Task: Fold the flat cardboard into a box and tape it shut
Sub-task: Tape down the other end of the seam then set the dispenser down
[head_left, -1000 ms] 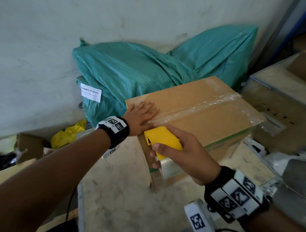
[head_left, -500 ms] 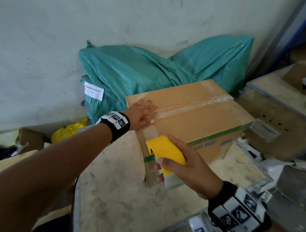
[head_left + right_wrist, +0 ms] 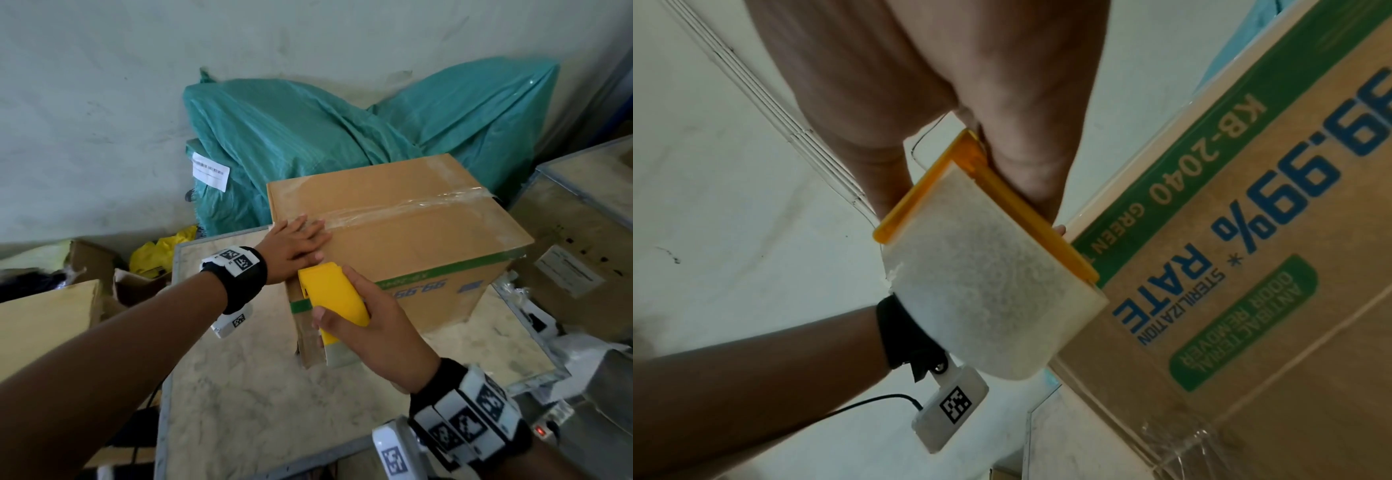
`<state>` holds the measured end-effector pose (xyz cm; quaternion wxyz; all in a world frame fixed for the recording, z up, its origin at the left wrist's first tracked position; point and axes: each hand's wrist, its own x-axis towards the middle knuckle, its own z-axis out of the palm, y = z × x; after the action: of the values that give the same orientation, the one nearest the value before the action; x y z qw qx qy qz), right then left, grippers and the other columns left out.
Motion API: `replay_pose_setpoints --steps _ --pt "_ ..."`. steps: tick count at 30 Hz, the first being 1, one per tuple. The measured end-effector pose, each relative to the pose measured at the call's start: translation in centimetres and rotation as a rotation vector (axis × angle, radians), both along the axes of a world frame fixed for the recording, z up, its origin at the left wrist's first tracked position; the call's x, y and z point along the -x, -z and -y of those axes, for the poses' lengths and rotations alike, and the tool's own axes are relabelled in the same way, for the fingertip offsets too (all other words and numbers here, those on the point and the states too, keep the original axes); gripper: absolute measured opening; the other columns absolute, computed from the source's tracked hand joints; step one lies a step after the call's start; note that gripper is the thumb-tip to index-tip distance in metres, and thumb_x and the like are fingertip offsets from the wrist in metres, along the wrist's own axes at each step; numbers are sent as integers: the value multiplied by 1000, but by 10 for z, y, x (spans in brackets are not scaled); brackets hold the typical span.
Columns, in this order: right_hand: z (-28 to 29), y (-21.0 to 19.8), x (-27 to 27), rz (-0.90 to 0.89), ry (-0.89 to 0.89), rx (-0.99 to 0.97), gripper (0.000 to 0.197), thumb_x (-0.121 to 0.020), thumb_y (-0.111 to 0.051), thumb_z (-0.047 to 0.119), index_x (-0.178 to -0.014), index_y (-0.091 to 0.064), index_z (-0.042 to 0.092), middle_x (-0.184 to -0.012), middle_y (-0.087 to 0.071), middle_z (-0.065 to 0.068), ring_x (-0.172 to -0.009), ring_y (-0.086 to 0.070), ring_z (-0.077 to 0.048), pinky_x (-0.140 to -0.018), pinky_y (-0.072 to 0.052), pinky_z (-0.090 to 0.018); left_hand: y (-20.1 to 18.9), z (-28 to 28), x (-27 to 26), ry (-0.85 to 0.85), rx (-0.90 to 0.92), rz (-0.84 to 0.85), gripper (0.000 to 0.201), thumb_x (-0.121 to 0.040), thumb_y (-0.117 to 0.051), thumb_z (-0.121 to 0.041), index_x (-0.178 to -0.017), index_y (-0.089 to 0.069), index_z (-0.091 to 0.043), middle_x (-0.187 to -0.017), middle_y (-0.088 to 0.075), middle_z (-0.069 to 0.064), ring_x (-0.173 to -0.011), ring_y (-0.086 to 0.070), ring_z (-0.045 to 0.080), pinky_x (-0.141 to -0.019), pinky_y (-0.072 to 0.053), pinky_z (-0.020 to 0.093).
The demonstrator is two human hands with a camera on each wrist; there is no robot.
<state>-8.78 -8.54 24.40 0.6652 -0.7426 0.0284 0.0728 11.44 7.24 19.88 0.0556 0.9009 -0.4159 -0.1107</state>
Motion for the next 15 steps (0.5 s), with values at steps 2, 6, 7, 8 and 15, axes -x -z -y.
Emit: replay_pose_setpoints --steps 2,6,7,8,15 --pt "-1 -1 3 -15 14 -19 96 -74 -77 56 -154 -27 37 -149 -49 12 -129 -56 -15 -101 -52 -38 0 0 1 5 -19 21 92 -75 5 -81 -153 -12 -34 -163 -2 -5 -150 5 25 -117 1 47" --pt "4 9 23 -37 25 -87 96 -74 -78 59 -153 -26 41 -136 -61 -6 -117 -63 -28 -94 -54 -47 0 -1 2 9 -13 60 97 -72 4 -84 -153 -11 -34 -164 -3 -4 -150 2 27 -117 -1 48" --pt "7 11 31 -34 8 -101 90 -78 -78 52 -153 -29 41 -131 -64 -6 -110 -67 -26 -90 -55 -43 0 -2 2 11 -11 64 98 -71 1 -86 -153 -11 -34 -164 -4 -4 -150 1 27 -117 -1 49" --pt "9 10 40 -30 0 -111 82 -81 -78 44 -150 -34 43 -126 -67 -2 -104 -69 -21 -85 -57 -38 0 -3 2 14 -12 66 99 -70 -1 -88 -153 -11 -34 -164 -4 -4 -150 1 27 -117 -1 49" --pt "4 23 62 -47 60 -84 83 -83 -79 27 -150 -31 41 -112 -73 -1 -85 -74 -26 -74 -61 -42 1 -2 3 18 -34 77 111 -61 -14 -96 -153 -7 -36 -164 -2 -3 -150 1 28 -118 -2 53"
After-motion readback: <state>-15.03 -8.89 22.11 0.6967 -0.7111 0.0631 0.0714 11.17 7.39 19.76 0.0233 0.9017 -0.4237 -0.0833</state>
